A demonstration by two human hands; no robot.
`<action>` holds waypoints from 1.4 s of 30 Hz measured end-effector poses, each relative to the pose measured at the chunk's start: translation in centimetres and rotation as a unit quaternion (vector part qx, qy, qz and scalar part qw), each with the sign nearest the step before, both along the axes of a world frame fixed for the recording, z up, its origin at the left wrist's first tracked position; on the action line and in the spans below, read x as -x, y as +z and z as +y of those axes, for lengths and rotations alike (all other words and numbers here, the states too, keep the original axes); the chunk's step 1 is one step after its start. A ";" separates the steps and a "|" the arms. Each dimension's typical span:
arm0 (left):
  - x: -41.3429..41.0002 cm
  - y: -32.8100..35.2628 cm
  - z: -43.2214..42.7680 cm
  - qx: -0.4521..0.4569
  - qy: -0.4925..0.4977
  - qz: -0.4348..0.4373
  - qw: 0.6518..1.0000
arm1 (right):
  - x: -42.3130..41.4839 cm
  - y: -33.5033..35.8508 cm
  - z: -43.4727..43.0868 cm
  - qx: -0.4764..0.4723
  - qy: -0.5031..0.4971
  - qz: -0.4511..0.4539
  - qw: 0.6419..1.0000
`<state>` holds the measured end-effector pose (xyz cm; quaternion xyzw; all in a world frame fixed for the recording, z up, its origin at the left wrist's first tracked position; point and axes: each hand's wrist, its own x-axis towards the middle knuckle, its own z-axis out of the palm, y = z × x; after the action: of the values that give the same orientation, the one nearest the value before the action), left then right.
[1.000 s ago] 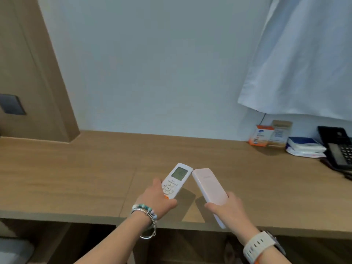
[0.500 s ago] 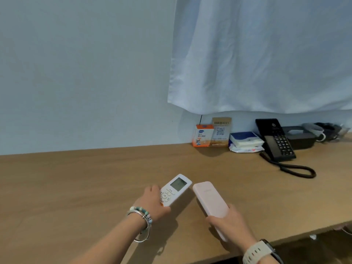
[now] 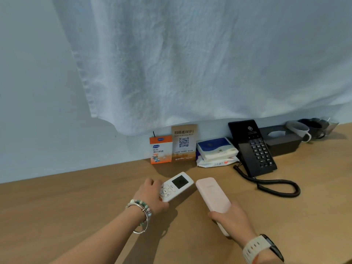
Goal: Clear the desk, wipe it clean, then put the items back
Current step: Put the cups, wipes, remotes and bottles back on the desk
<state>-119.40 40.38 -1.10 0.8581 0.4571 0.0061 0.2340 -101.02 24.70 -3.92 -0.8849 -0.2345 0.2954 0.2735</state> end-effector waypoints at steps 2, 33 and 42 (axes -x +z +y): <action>-2.4 -0.5 -0.1 -0.006 0.026 0.000 1.000 | -3.1 -0.2 0.5 0.003 0.024 -0.002 1.000; -9.0 -3.3 -0.9 0.158 0.278 0.017 0.947 | -17.4 0.9 9.2 0.086 0.511 -0.220 0.827; -9.3 -3.4 -0.7 0.157 0.293 0.012 0.943 | -17.5 0.3 9.5 0.031 0.508 -0.221 0.832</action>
<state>-110.11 39.66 -4.50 0.6383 0.6866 -0.0081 0.3481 -83.53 34.23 -3.58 -0.6907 -0.6960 0.1965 -0.0018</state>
